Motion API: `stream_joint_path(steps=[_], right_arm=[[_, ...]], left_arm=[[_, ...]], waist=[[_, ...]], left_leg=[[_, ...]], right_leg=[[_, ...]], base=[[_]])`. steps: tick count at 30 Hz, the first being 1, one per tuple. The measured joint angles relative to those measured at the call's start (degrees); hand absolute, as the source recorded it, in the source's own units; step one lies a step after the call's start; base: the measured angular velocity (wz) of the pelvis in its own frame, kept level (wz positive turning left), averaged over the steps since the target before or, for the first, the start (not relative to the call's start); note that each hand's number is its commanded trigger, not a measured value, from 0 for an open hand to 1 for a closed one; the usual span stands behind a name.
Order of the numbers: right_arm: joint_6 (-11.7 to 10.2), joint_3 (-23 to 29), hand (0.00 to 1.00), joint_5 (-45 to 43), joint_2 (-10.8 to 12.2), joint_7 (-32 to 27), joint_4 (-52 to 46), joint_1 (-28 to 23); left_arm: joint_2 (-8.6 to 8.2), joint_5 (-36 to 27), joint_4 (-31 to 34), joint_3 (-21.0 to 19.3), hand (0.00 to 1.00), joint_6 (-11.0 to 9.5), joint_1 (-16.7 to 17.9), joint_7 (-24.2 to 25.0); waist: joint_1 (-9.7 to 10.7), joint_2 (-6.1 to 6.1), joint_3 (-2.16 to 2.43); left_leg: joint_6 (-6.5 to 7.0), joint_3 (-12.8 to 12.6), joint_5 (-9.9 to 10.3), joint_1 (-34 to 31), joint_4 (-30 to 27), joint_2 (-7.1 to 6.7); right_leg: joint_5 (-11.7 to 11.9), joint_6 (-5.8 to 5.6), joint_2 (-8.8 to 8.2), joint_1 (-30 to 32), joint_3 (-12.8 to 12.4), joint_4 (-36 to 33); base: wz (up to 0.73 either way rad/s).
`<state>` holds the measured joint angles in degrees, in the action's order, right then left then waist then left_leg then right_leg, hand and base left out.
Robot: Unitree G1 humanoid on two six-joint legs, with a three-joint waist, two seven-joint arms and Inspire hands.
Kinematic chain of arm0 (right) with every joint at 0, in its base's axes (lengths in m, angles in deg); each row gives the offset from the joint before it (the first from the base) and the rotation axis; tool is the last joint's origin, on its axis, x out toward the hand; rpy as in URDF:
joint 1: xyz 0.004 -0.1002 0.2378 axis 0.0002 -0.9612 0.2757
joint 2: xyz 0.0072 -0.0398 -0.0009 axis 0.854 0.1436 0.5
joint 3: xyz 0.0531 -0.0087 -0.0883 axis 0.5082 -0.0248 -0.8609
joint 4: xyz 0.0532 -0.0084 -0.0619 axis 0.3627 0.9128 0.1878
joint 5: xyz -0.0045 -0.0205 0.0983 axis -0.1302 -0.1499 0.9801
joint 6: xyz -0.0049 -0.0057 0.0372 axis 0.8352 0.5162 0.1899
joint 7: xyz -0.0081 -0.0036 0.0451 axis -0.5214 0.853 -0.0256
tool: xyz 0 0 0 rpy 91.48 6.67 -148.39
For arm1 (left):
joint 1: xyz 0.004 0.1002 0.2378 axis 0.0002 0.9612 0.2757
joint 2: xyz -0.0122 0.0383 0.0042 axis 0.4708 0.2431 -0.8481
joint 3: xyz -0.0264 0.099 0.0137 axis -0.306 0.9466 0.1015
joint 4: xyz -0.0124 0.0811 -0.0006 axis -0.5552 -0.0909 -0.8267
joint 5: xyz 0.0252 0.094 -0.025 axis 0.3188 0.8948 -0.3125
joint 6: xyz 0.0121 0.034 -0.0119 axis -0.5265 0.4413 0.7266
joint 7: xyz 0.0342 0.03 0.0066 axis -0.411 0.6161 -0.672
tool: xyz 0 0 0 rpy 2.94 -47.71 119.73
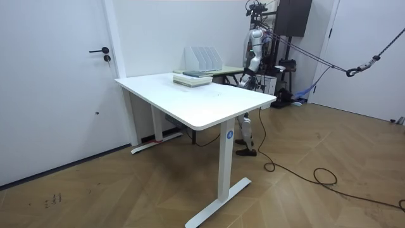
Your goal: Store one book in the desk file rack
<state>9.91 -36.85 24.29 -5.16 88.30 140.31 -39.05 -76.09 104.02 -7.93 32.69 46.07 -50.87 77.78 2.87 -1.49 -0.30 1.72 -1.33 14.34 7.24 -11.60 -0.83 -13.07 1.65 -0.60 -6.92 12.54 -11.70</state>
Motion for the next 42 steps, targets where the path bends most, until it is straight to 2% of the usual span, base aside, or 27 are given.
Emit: stream_joint_path(steps=[5, 9, 12, 15, 18, 21, 23, 25, 29, 31, 34, 36, 39, 42], right_arm=[[-0.02, -1.87, 0.00, -0.69, -0.13, 0.11, 0.00, 0.17], [-0.25, -3.32, 0.00, -1.62, -0.24, 0.09, 0.36, 2.22], [-0.55, -3.26, 0.00, -2.33, -0.50, 0.10, 0.37, 2.69], [-0.44, -3.28, 0.00, -2.48, -0.50, 0.10, -0.34, 2.95], [-0.50, -3.32, 0.00, -2.46, -0.58, 0.10, -1.55, 2.76], [-0.72, -3.33, 0.00, -2.52, -0.57, 0.29, -1.54, 3.28], [-0.75, -3.32, 0.00, -2.44, -0.58, 0.35, -1.49, 3.24], [-0.58, -3.35, 0.00, -2.35, -0.57, 0.25, -1.50, 3.20], [-1.02, -3.35, 0.00, -2.29, -0.72, 0.08, -1.56, 3.54], [-1.61, -3.34, 0.00, -2.26, -0.72, 0.00, -1.33, 3.52], [-1.95, -3.36, 0.00, -2.31, -0.77, -0.02, -0.89, 3.44], [-2.43, -3.30, 0.00, -2.39, -0.76, -0.05, -0.08, 3.37], [-2.48, -3.28, 0.00, -1.71, -0.79, -0.09, 1.03, 2.97], [-2.58, -3.44, 0.00, -1.09, -0.73, -0.07, 1.21, 3.08]], left_arm=[[-0.07, 7.71, 3.71, 4.56, 0.00, 0.07, -0.25, 0.28], [1.32, 10.85, 9.64, 8.63, 0.00, -0.01, -0.63, 0.32], [0.72, 11.27, 10.62, 9.48, 0.00, -1.35, -3.26, 0.15], [0.55, 11.35, 15.38, 12.95, 0.00, -2.05, -4.35, -0.05], [0.88, 11.35, 22.81, 16.54, 0.00, -2.51, -4.46, -0.04], [0.78, 11.36, 24.03, 18.95, 0.00, -3.68, -6.34, -0.16], [0.79, 11.36, 25.86, 19.86, 0.00, -3.44, -6.47, 0.10], [1.32, 11.35, 30.56, 21.17, 0.00, -3.42, -6.45, 0.18], [2.15, 11.43, 39.93, 21.52, 0.00, -3.74, -6.46, 0.19], [2.83, 12.71, 45.94, 21.31, 0.00, -4.74, -6.45, -0.18], [2.77, 15.32, 47.94, 21.37, 0.00, -6.37, -6.44, -1.68], [3.03, 17.37, 48.46, 21.37, 0.00, -6.49, -6.34, -1.70], [4.22, 20.73, 55.19, 21.03, 0.00, -6.70, -5.50, -2.01], [4.26, 23.61, 60.32, 19.88, 0.00, -8.11, -5.58, -5.93]], waist=[[0.73, 0.03, 0.06], [2.46, -0.21, -0.25], [3.22, -0.22, -0.37], [3.54, -0.24, -0.35], [4.42, -0.16, -0.45], [4.80, -0.15, -0.42], [5.04, -0.24, -0.43], [4.86, -0.28, -0.51], [4.80, -0.11, -0.43], [4.74, 0.02, -0.42], [4.71, 0.41, -0.24], [4.77, 0.44, -0.21], [4.43, 0.41, -0.14], [3.77, 0.30, -0.08]], left_leg=[[-0.01, -0.42, -0.02, -0.04, -0.10, -0.02], [0.09, -0.31, -0.10, -0.02, -0.06, -0.17], [0.29, -0.33, -0.33, 0.37, 0.26, -0.43], [0.44, -0.27, -0.42, 0.34, 0.47, -0.52], [0.66, -0.16, -0.57, 0.23, 0.55, -0.70], [0.73, -0.17, -0.65, 0.34, 0.89, -0.78], [0.73, -0.08, -0.65, 0.36, 0.89, -0.78], [0.73, -0.27, -0.65, 0.33, 0.89, -0.77], [0.73, 0.00, -0.65, 0.28, 0.89, -0.72], [0.73, 0.12, -0.65, 0.41, 0.88, -0.77], [0.75, 0.19, -0.66, 0.53, 0.83, -0.79], [0.74, 0.31, -0.68, 0.49, 0.74, -0.80], [0.73, 0.26, -0.69, 0.35, 0.44, -0.79], [0.73, 0.33, -0.69, 0.22, 0.35, -0.81]], right_leg=[[0.08, 0.16, 0.23, 0.15, -1.71, -0.37], [0.07, 0.15, 0.13, 0.24, -1.66, -0.05], [0.01, 0.05, -0.04, -0.04, -1.72, 0.09], [0.17, -0.17, -0.01, -0.05, -1.79, 0.68], [0.39, -0.32, -0.05, -0.05, -1.49, 0.89], [0.46, -0.41, 0.03, -0.10, -1.63, 0.84], [0.48, -0.42, 0.05, -0.06, -1.72, 0.88], [0.50, -0.43, 0.02, 0.02, -1.74, 0.85], [0.56, -0.40, -0.06, -0.42, -1.71, 0.89], [0.56, -0.41, -0.05, -0.84, -1.50, 0.96], [0.56, -0.41, -0.03, -1.05, -1.46, 1.04], [0.56, -0.41, -0.05, -0.98, -1.41, 1.10], [0.64, -0.45, -0.04, -0.76, -1.37, 1.91], [0.76, -0.47, 0.01, -0.80, -1.30, 1.99]], base=[[-0.03], [0.02], [0.06], [-0.01], [0.03], [-0.03], [-0.02], [0.00], [0.00], [0.05], [0.04], [0.05], [0.05], [0.00]])
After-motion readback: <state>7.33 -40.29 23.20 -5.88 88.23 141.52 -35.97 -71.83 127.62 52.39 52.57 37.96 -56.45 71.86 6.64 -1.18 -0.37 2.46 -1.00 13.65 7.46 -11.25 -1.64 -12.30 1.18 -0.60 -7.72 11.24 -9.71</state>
